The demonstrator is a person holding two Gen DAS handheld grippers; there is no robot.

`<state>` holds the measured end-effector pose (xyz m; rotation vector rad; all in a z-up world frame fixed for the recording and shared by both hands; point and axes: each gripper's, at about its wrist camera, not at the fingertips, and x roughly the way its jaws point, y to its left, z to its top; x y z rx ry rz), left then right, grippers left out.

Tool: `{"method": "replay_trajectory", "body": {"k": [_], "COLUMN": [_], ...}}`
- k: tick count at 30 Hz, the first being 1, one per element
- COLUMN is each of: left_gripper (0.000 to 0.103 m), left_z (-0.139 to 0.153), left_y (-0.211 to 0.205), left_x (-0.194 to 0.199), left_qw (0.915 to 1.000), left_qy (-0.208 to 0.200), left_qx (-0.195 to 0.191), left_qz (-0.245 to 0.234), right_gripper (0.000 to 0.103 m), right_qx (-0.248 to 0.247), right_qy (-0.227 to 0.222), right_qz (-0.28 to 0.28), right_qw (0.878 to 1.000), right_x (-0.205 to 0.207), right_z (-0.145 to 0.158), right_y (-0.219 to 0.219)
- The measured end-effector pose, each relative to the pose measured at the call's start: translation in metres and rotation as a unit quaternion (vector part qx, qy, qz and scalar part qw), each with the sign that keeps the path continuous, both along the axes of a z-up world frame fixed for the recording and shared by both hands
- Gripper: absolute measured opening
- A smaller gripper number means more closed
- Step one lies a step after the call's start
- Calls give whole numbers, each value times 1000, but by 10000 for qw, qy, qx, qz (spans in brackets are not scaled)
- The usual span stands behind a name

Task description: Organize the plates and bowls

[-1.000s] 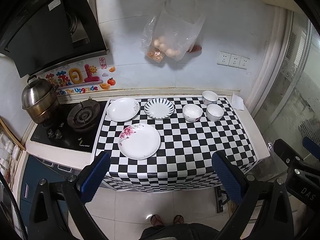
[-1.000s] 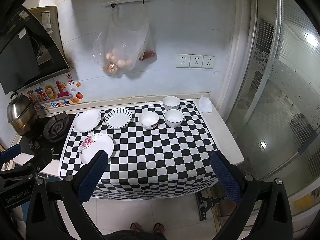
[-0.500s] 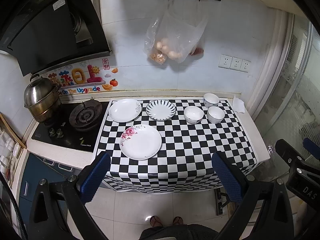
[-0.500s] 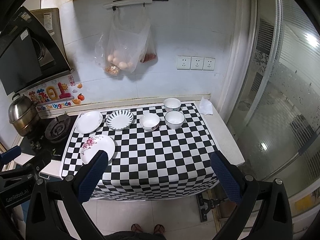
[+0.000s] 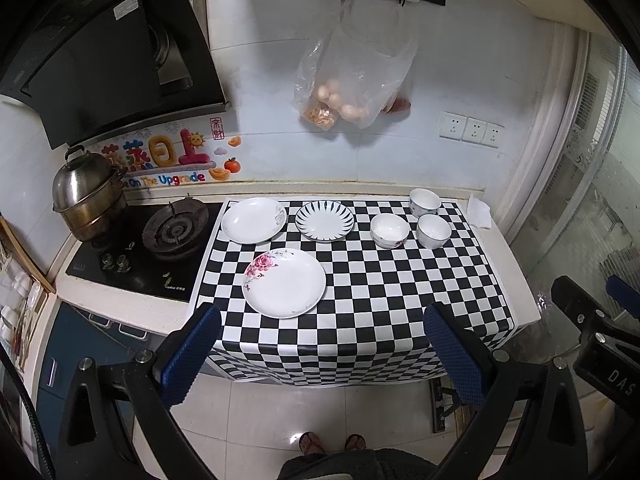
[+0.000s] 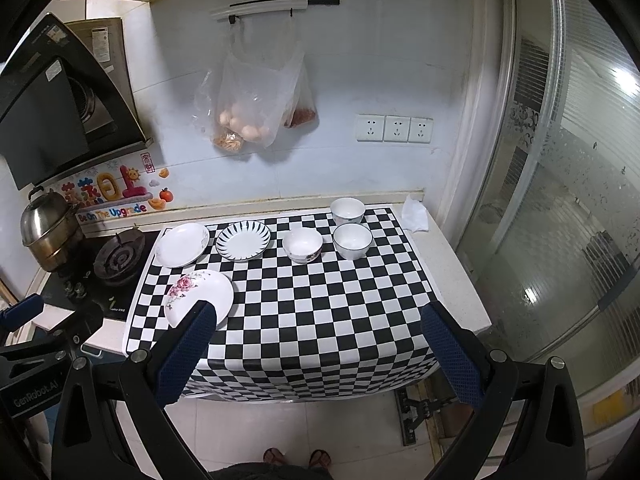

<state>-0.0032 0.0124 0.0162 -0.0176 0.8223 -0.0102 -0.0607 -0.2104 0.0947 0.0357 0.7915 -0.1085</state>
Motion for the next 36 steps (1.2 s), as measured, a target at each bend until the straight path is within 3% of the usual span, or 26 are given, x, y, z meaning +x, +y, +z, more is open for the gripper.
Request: {"method": "replay_trajectory", "body": {"k": [28,32,36], "left_gripper": [103,103,103], "left_z": [-10,-20,-51], "left_y": [7,13,34], "left_x": [-13,-1,28], "left_qw": [9996,9983,9936], "left_qy": [-48,-129,5], "left_qx": [-19,34,323], "left_qz": [284,570,1078], "right_gripper": [103,103,103], "right_qx": [199,246,426], "right_qy": [77,-4,79], "right_qz": [145,194,612], "right_qw": [9997,9995,9972], "right_x": [5,19,51], "right_z": [-1,-15,-50], "right_y": [-3,-11,-18]}}
